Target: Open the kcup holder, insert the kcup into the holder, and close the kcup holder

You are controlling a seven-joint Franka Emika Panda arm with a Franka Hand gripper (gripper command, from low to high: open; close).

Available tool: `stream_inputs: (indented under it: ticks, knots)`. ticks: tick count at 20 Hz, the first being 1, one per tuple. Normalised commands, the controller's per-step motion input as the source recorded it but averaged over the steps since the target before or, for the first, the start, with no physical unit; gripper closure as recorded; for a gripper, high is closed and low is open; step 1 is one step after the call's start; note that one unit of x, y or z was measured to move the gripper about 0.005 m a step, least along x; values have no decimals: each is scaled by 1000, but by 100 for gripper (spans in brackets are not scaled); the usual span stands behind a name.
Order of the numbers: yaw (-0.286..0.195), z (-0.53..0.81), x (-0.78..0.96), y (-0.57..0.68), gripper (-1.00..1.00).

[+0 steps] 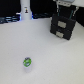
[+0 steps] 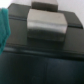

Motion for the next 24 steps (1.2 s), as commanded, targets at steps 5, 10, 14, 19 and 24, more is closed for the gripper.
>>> stream_inputs:
  ticks: [5, 10, 14, 19, 24]
  knots:
    - [-151, -364, -200, 262, -100]
    - [-122, -384, -394, 101, -100]
    - [-27, -403, -408, 14, -100]
    - [-2, -411, -470, 9, -100]
    - [15, -347, -391, 35, -100]
